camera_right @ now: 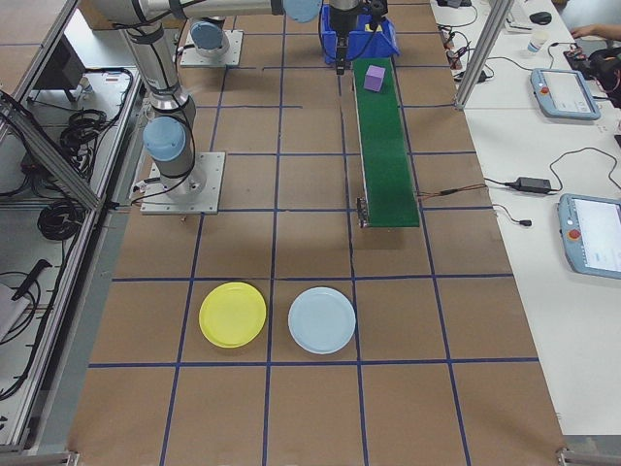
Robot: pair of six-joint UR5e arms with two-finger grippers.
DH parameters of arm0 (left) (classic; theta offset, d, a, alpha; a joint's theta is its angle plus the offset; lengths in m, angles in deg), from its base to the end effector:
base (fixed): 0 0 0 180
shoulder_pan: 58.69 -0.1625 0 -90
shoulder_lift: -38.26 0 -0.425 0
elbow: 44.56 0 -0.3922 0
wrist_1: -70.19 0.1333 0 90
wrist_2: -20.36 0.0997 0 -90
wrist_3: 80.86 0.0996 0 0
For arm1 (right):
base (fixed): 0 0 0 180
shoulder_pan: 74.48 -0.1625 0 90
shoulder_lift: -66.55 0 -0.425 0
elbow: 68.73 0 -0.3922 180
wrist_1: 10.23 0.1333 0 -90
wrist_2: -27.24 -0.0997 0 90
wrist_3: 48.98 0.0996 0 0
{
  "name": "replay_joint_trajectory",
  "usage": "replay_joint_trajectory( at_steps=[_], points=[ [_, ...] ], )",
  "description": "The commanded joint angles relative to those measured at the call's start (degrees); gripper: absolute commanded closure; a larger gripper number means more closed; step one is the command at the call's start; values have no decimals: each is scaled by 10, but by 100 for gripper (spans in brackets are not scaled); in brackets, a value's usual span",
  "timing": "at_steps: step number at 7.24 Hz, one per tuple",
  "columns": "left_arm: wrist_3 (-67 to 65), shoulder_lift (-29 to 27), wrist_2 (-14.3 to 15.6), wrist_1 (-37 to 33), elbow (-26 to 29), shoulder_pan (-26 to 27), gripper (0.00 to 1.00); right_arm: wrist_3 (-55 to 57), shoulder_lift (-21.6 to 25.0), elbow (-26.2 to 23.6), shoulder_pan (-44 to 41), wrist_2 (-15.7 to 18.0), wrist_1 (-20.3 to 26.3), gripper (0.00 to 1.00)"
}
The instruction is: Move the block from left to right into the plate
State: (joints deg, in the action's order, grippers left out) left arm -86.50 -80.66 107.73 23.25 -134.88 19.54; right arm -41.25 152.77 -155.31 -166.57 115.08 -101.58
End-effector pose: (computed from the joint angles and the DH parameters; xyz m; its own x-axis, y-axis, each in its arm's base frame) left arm 0.0014 -0.6824 0.2701 -0.9560 -0.2855 0.0678 -0.2934 0.9271 -0.2333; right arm 0.1560 -0.5163 0.4863 -0.9944 0.0976 -0.0397 0.0982 0.9951 -0.0121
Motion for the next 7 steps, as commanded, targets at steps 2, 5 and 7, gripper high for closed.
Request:
replay_joint_trajectory(
  at_steps=[2,5,7],
  points=[
    [-2,-11,-33,4,-1,1,0,-4,-40,-34,10,0,-89,0],
    [3,-38,-27,12,-3,0,0,-67,-119,21,100,-68,-93,0],
    [3,-43,-26,18,-12,1,2,-188,-170,43,178,-115,-93,0]
  ],
)
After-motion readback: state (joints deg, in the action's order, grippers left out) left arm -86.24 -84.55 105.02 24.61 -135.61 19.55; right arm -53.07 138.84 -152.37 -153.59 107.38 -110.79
